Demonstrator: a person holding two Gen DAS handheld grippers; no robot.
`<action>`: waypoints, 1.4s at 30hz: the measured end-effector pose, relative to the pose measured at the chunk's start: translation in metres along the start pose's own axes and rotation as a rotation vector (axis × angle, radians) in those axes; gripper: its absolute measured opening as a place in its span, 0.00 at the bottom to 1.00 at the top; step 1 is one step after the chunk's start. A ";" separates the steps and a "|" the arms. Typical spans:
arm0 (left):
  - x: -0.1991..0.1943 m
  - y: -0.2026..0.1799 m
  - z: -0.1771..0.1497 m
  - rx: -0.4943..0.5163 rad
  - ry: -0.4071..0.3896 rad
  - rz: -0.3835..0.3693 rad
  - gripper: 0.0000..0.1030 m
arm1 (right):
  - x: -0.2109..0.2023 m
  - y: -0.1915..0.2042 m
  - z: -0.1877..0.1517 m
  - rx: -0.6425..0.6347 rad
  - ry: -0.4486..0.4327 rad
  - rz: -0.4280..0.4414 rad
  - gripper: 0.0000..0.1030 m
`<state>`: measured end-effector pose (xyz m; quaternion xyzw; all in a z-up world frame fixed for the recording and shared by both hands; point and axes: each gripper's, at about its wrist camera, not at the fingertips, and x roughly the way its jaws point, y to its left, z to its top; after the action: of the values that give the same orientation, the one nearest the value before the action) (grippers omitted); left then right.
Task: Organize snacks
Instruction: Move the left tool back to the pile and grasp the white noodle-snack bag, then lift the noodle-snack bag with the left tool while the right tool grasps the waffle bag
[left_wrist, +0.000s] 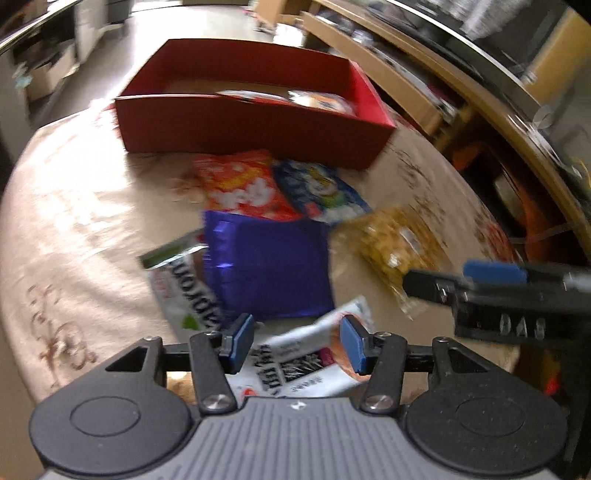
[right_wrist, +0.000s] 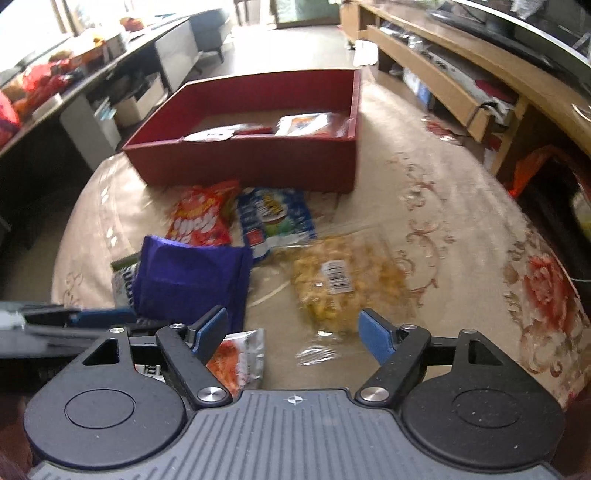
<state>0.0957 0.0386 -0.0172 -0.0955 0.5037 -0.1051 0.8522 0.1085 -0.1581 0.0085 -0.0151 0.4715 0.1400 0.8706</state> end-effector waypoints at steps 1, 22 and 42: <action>0.002 -0.004 0.000 0.022 0.011 -0.013 0.50 | 0.001 -0.004 0.000 0.009 0.003 -0.005 0.81; 0.027 -0.037 -0.025 0.419 0.174 -0.016 0.69 | 0.005 -0.035 0.003 0.056 0.028 0.003 0.82; 0.027 -0.046 -0.028 0.269 0.133 0.024 0.51 | 0.035 -0.034 0.026 0.018 0.078 -0.035 0.84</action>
<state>0.0799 -0.0145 -0.0413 0.0326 0.5414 -0.1674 0.8233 0.1565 -0.1785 -0.0098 -0.0212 0.5061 0.1196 0.8539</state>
